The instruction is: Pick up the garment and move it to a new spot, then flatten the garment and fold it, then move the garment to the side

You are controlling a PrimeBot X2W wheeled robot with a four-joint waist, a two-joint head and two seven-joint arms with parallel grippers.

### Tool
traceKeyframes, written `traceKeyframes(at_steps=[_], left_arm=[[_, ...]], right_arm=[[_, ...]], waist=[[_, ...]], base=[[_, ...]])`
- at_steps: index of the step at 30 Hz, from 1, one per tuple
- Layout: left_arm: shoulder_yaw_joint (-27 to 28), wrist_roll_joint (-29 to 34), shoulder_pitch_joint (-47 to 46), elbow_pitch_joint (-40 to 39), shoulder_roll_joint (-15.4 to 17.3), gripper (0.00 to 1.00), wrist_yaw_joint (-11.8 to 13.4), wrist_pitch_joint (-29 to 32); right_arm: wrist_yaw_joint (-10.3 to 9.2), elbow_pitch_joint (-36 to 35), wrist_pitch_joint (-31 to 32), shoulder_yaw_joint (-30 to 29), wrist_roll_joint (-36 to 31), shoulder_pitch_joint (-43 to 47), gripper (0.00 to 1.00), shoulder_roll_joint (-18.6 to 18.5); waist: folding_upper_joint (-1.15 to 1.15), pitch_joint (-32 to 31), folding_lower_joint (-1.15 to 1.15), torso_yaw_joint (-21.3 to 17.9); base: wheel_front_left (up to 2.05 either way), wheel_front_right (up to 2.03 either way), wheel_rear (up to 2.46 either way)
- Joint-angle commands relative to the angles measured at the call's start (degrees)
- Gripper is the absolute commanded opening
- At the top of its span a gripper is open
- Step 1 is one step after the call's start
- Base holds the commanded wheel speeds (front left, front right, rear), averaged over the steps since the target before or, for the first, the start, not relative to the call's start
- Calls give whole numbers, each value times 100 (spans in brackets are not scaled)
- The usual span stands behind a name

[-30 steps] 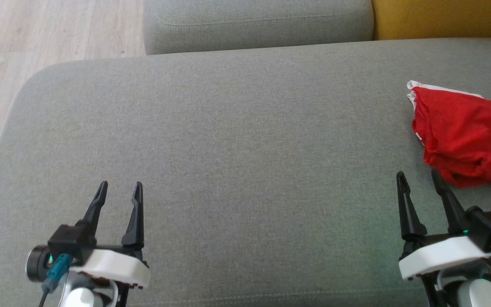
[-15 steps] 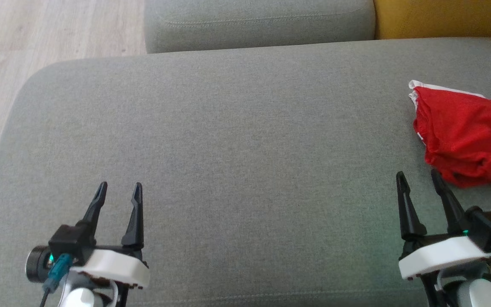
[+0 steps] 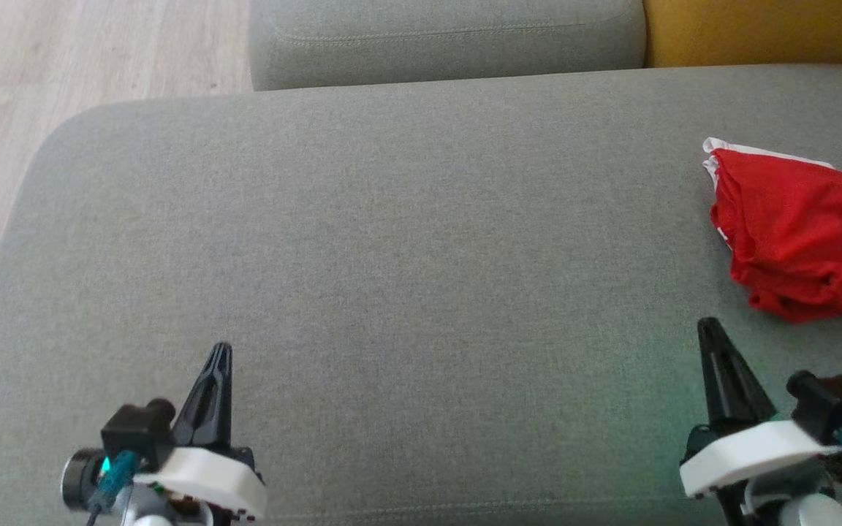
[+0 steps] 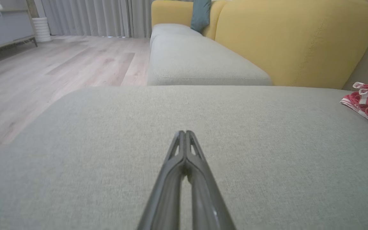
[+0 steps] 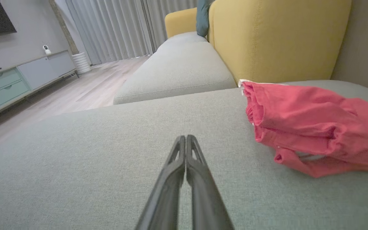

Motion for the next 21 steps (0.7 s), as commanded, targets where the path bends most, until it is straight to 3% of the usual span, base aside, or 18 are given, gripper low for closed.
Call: traceKeyframes(at_steps=[1,21], left_arm=[[66,-140,-154,-149,31,0,-27,41],[361,-1450,-276,-49,-52,0,-187,364]], right_arm=[[0,-186,-14,1,169,-88,0,-7],[-1,57,41,-11,1593,-280,0,-93]], waist=[[0,-3,0,1],[0,-31,0,13]], base=[[0,0,0],[0,0,0]])
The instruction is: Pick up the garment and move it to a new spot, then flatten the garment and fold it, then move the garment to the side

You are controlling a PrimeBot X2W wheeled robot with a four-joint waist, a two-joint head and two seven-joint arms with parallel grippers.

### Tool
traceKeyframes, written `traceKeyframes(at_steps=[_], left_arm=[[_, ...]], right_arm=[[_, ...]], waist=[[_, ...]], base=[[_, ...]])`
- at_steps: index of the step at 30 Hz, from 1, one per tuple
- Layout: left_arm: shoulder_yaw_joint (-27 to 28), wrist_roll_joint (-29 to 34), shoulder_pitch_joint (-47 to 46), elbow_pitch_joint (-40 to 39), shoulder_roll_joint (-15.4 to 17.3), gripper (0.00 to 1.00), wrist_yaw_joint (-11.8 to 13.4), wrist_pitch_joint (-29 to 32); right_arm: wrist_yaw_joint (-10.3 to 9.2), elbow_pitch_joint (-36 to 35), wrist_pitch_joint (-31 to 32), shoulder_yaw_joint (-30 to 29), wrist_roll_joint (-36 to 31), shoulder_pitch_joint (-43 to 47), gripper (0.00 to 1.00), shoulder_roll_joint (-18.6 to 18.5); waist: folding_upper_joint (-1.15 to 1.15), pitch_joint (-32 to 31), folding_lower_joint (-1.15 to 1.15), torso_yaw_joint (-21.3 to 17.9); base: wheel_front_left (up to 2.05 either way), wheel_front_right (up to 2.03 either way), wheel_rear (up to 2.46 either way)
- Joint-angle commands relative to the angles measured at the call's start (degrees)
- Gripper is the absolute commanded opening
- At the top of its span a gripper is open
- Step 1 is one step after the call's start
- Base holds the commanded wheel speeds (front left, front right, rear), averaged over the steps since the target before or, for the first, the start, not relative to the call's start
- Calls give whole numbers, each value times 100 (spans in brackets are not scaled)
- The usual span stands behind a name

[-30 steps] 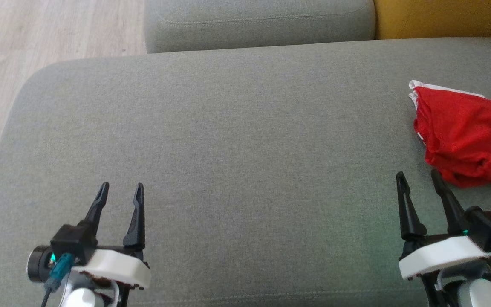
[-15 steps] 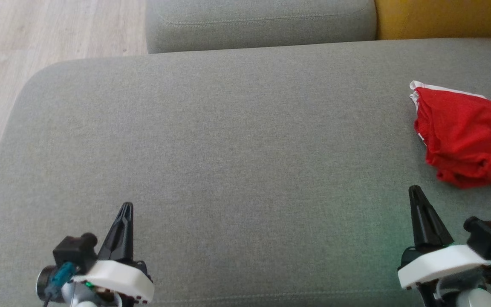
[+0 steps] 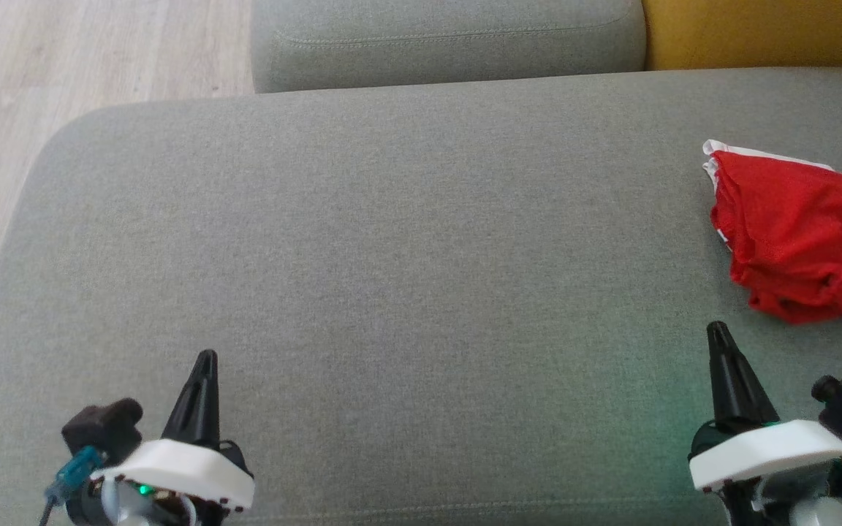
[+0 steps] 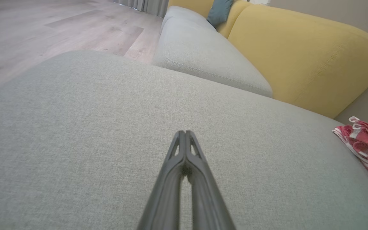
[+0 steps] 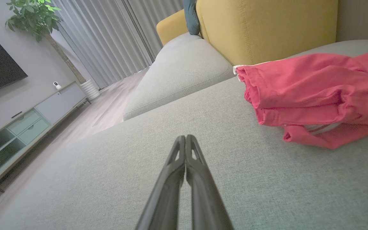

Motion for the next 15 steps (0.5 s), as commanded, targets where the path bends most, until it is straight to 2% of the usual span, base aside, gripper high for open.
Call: traceKeyframes(at_steps=[1,15], left_arm=[[154,-157,-314,-165,35,0,-39,27],[360,-1061,-396,-103,-26,0,-151,251]], right_arm=[[-1,-146,20,-6,189,-296,0,-91],[-1,2,66,-31,1147,-410,0,-125]], waist=[[0,-2,0,1],[0,-21,0,10]], base=[[0,0,0],[0,0,0]])
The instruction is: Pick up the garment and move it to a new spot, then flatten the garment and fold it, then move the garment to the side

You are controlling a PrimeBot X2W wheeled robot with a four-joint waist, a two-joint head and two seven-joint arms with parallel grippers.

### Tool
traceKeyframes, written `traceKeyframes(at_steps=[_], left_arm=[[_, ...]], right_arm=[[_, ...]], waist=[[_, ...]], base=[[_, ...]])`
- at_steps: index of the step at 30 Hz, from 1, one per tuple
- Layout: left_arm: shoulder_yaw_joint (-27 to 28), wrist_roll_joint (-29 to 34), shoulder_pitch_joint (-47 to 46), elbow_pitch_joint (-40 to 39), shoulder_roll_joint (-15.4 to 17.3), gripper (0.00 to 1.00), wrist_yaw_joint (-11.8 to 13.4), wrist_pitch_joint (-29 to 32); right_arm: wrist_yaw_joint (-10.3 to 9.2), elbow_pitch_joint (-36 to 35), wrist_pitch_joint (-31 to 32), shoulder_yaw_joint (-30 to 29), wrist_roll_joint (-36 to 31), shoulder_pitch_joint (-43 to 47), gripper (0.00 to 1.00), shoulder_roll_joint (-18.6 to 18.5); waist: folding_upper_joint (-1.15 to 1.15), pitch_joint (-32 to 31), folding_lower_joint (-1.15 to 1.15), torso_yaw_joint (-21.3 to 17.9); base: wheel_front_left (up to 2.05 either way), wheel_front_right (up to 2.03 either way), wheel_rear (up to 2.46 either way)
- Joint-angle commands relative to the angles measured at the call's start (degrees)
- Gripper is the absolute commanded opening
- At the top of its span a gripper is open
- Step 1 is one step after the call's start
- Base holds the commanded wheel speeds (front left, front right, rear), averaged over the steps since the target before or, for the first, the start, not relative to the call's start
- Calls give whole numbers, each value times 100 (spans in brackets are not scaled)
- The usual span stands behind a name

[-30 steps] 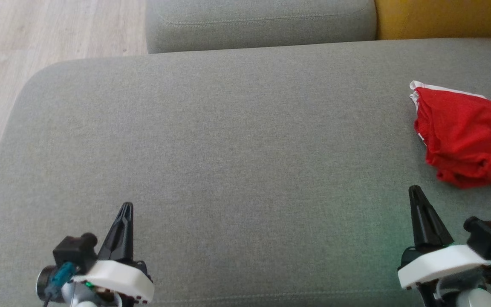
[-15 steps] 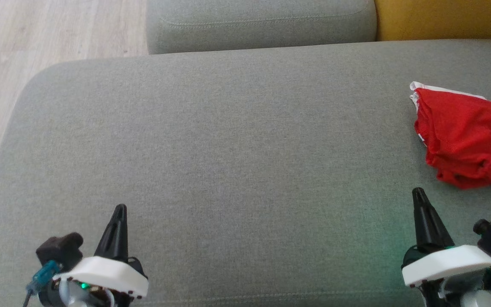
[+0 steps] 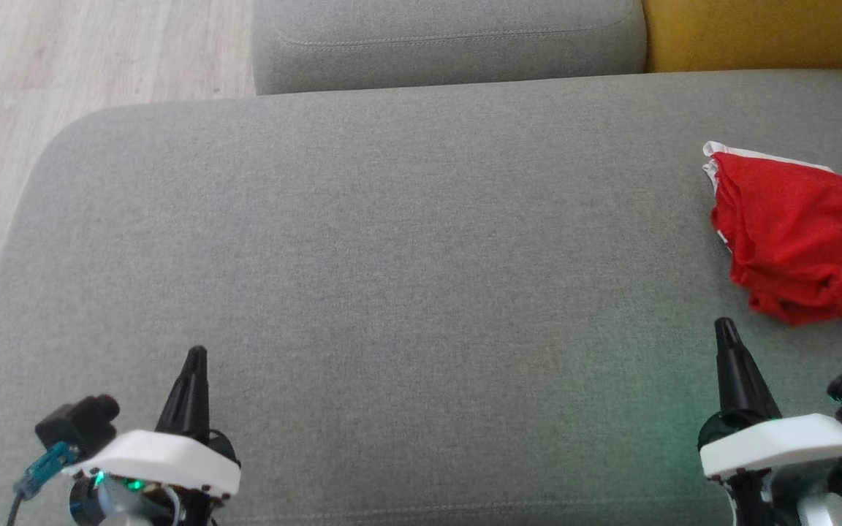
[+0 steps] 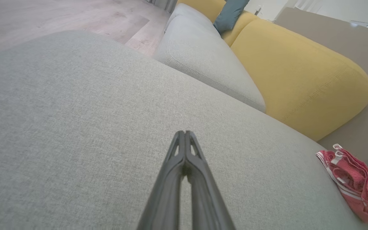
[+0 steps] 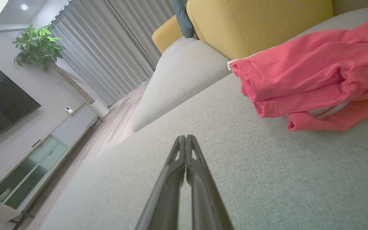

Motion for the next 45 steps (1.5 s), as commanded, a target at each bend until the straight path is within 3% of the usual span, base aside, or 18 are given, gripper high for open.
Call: traceKeyframes(at_steps=[1,45], left_arm=[[178,-157,-316,-135,21,0,-57,25],[821,-2931,-568,59,-175,0,-401,719]], right_arm=[[-1,-158,21,-5,184,-289,0,-116],[-3,304,229,-161,3065,-642,0,-161]], waist=[[0,-2,0,1],[0,-61,0,28]], base=[[0,0,0],[0,0,0]])
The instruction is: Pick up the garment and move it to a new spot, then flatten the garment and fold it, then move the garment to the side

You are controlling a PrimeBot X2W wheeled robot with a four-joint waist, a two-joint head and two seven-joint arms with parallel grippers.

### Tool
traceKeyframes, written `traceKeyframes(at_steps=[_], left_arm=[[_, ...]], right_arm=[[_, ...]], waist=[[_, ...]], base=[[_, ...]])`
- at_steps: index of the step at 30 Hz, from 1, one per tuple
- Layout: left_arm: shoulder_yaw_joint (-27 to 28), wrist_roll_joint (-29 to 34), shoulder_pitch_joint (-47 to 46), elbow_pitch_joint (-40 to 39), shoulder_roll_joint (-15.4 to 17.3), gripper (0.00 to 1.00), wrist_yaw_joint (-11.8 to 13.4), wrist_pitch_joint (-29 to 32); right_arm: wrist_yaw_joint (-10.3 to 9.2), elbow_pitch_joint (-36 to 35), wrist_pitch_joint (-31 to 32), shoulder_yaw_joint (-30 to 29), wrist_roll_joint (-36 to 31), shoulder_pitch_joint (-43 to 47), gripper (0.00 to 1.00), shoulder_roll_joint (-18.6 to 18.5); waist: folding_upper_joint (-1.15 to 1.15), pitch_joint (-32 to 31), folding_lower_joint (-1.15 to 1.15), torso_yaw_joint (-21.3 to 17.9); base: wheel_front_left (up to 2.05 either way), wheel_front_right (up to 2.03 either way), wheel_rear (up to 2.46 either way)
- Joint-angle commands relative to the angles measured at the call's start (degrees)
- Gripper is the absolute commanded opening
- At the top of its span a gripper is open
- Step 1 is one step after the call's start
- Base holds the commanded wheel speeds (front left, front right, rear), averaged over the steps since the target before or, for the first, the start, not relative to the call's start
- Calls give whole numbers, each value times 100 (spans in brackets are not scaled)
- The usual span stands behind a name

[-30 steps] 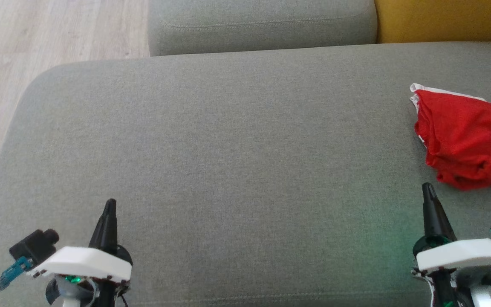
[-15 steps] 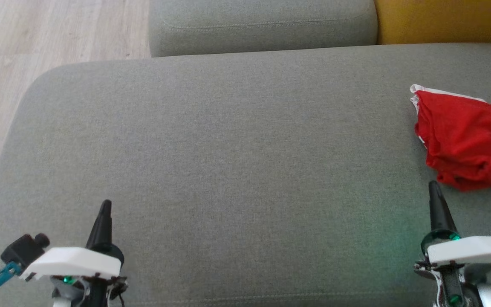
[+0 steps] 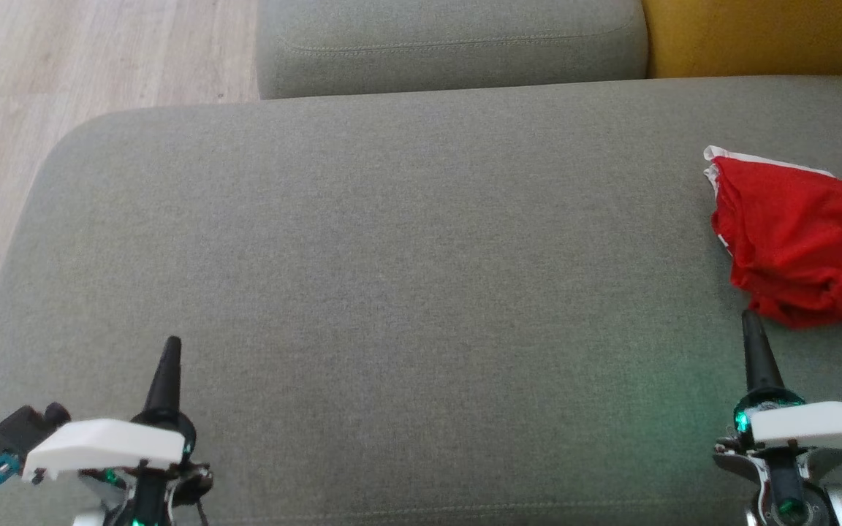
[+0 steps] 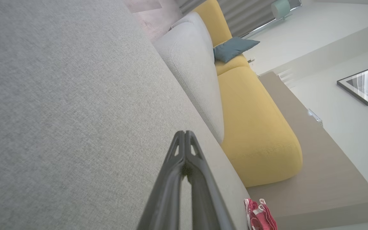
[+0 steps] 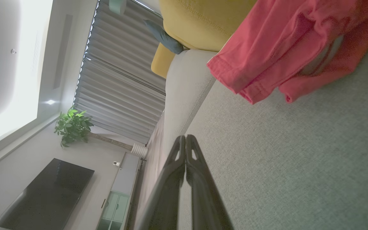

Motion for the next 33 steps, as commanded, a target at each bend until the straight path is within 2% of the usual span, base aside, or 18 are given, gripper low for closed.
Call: traceKeyframes(at_steps=[1,33], left_arm=[[218,-171,-340,-142,25,0,-62,56],[700,-2231,-528,3,-124,0,-318,576]], right_arm=[[-3,-147,24,38,196,-296,0,-126],[-4,199,216,-126,2299,-562,0,-126]], waist=[[0,-2,0,1],[0,-46,0,21]], base=[[0,0,0],[0,0,0]])
